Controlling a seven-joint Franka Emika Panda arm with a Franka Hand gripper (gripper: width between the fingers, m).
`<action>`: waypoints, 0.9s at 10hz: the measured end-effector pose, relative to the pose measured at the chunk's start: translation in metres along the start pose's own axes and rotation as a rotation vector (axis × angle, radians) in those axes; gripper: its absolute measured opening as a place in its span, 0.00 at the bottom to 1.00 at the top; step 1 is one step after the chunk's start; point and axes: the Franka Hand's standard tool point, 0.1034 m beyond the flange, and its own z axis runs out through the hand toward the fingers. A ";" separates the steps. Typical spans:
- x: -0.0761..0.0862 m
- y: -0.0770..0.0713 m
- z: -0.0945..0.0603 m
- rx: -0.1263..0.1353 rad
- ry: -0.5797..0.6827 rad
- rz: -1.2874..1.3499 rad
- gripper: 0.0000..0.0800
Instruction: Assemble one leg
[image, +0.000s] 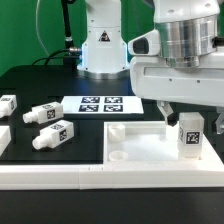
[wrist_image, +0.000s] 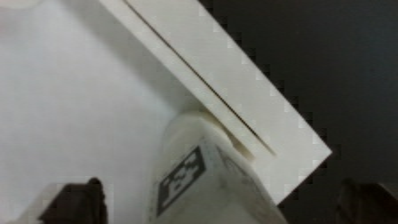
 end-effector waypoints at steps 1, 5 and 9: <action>0.000 0.000 0.000 -0.002 0.001 -0.100 0.81; 0.003 0.001 -0.001 -0.057 0.028 -0.464 0.81; 0.002 0.002 0.000 -0.052 0.033 -0.221 0.36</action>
Offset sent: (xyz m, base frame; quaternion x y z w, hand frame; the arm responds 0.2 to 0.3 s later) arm 0.0066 0.0024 0.0012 -0.0411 0.0117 -0.2471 0.9680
